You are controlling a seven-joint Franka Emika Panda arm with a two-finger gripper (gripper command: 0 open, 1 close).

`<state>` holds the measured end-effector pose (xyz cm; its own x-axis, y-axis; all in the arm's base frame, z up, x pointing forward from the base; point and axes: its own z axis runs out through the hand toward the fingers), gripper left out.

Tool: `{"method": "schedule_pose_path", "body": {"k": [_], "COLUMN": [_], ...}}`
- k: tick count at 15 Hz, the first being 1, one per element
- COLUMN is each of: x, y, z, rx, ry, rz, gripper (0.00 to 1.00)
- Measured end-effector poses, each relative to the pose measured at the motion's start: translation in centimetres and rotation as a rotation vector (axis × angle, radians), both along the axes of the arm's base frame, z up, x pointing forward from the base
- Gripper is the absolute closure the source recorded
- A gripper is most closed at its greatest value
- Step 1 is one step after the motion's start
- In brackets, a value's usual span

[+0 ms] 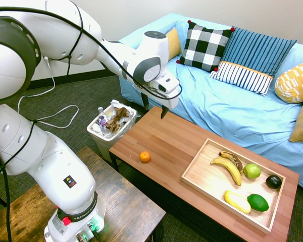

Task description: Put the tangerine in the tray

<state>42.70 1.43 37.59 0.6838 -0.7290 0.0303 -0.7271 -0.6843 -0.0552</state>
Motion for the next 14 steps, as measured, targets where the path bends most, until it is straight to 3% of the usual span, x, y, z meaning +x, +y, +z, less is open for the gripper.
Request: {"method": "schedule_pose_path", "body": {"k": [4, 14], "x": [0.9, 0.6], "y": [-0.1, 1.3], "z": [-2.3, -19.6], "rx": [0.010, 0.049], "ry": [0.024, 0.224], "rz": [-0.007, -0.097], "gripper": [0.00, 0.00]}}
